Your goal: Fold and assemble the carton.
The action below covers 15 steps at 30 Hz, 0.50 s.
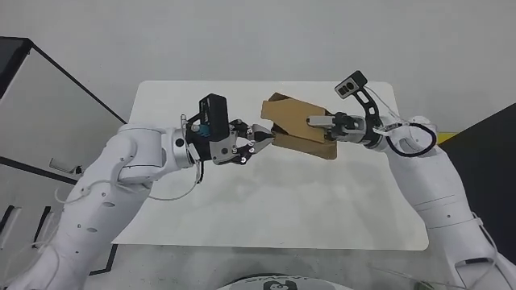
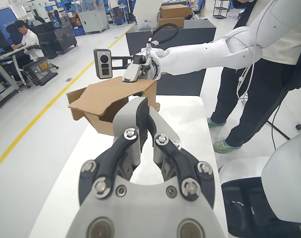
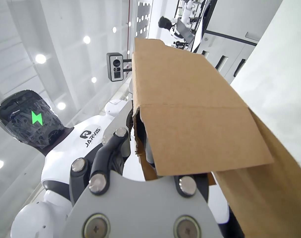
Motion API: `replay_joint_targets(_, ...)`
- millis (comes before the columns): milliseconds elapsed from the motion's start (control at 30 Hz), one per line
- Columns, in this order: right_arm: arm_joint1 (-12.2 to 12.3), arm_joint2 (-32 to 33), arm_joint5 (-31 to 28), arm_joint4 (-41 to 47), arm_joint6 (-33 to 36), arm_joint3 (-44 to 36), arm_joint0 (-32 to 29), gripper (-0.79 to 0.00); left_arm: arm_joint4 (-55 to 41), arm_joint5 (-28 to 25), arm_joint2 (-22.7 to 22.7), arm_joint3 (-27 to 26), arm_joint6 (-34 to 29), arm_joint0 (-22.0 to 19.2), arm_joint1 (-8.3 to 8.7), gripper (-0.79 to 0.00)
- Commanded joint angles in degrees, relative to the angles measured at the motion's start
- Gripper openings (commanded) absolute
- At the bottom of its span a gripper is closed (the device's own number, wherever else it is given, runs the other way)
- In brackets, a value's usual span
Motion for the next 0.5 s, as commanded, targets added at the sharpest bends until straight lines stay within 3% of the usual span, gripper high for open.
replay_joint_targets(0,0.0,0.1,-0.6,0.6,0.8,-0.1,-0.1,-0.785,-0.1,0.0,0.2,0.2,0.0,-0.2,-0.05,-0.785)
replay_joint_targets(467,-0.2,0.3,-2.0,1.8,2.6,-0.5,0.0,-0.785,-0.5,-0.3,-0.1,0.3,-0.3,-0.2,-0.06,-0.785)
